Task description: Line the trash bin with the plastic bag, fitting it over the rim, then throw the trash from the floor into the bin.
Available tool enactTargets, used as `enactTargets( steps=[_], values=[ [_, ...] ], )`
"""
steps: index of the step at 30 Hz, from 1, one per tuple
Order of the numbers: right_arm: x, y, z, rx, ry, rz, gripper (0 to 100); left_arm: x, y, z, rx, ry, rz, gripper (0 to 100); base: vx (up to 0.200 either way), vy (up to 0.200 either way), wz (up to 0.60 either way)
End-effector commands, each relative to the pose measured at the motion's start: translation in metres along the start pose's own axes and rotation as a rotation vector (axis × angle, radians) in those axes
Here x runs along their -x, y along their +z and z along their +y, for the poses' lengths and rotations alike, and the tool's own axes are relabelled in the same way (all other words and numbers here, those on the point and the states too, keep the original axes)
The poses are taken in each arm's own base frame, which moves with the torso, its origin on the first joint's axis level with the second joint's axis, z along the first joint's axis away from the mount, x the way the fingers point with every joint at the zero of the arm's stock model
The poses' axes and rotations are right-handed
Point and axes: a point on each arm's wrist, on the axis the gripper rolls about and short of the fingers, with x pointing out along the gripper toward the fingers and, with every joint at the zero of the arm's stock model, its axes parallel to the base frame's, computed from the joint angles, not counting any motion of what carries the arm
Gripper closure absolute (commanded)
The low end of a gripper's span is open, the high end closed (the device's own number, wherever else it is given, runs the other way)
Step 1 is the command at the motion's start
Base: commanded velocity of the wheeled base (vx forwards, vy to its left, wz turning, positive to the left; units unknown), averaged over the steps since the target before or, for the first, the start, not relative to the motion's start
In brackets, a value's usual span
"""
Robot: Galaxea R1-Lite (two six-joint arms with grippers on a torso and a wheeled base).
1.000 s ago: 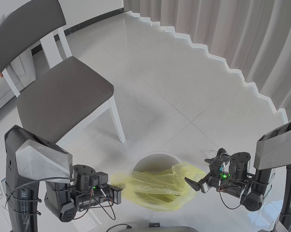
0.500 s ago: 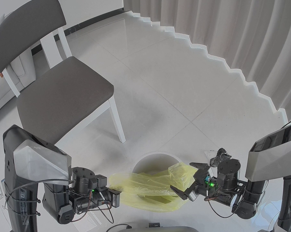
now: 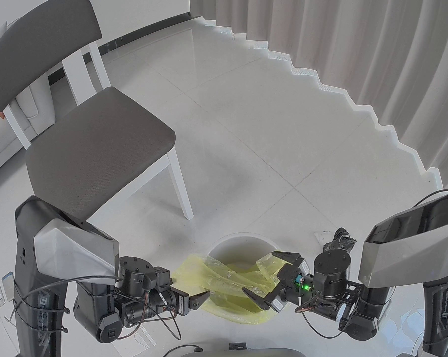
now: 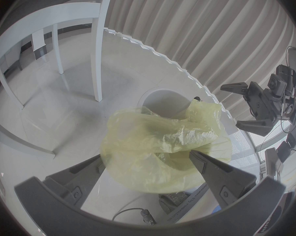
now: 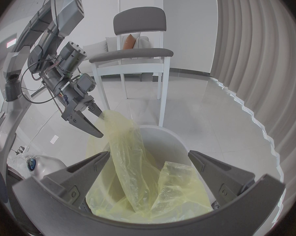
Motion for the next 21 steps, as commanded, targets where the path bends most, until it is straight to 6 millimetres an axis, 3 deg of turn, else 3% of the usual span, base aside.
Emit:
enactTargets(
  steps=[1, 21],
  values=[
    [-0.015, -0.011, 0.004, 0.006, 0.018, 0.038, 0, 0.009, 0.001, -0.001, 0.002, 0.003, -0.001, 0, 0.000, 0.000, 0.00],
    [-0.069, -0.018, 0.002, 0.081, 0.070, 0.143, 0, 0.046, 0.013, -0.001, 0.007, 0.039, -0.083, 0, 0.000, 0.000, 0.00]
  ],
)
